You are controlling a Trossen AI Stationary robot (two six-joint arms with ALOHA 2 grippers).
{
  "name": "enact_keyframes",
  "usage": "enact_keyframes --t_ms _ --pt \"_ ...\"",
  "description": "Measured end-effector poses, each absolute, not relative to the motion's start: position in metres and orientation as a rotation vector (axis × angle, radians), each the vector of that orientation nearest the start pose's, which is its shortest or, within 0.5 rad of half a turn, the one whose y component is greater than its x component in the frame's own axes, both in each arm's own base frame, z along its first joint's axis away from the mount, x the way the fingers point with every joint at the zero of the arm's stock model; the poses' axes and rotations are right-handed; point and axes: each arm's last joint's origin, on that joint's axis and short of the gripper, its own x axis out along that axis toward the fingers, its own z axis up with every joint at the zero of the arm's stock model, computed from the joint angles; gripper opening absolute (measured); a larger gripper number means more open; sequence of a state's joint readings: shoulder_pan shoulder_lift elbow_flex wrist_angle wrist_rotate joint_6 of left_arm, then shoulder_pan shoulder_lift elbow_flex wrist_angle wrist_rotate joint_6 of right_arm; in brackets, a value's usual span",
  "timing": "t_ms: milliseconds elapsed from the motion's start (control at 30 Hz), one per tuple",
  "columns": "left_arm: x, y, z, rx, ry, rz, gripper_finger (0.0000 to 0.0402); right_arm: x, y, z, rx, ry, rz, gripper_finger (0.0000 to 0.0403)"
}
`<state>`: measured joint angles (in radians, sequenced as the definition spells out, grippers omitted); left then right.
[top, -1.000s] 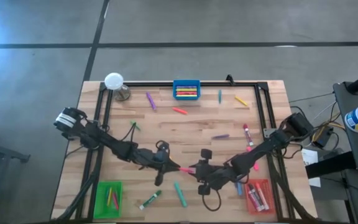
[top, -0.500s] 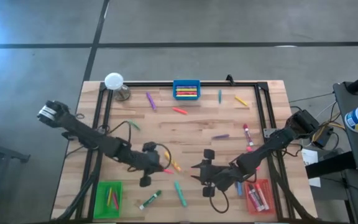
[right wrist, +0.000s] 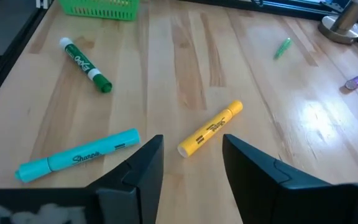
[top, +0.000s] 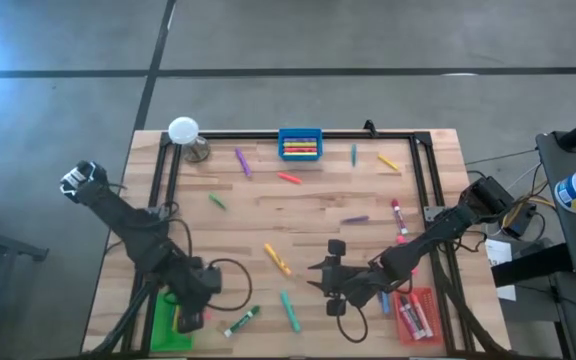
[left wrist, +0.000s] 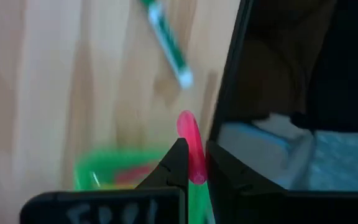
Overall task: Pick & Place Markers
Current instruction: Put the pink pen into the green bin, then put the red marker into the orange bin
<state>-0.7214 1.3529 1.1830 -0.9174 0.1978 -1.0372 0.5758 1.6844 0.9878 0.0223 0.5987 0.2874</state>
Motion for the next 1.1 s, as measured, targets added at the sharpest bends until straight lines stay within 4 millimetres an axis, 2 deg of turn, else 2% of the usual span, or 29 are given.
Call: enact_keyframes --t_ms 133,267,500,633,900,1100 --pt "0.177 -0.179 0.290 -0.650 1.513 -0.082 0.0028 0.300 0.175 0.196 -0.100 0.558 -0.102 0.0160" --pt "0.165 -0.177 0.273 -0.654 1.633 0.014 0.0028 0.299 0.174 0.193 -0.105 0.566 -0.104 0.0160" --pt "0.154 -0.173 0.235 -0.663 1.787 0.040 0.0028 0.298 0.174 0.191 -0.109 0.572 -0.105 0.0160" --pt "0.152 -0.173 0.218 -0.690 1.806 0.011 0.0032 0.298 0.174 0.191 -0.109 0.572 -0.105 0.0160" --pt "0.152 -0.172 0.212 -0.738 1.801 0.058 0.0068 0.298 0.174 0.191 -0.110 0.572 -0.105 0.0160" --pt "0.154 -0.174 0.216 -0.760 1.796 0.064 0.0077 0.298 0.174 0.190 -0.111 0.573 -0.107 0.0160"
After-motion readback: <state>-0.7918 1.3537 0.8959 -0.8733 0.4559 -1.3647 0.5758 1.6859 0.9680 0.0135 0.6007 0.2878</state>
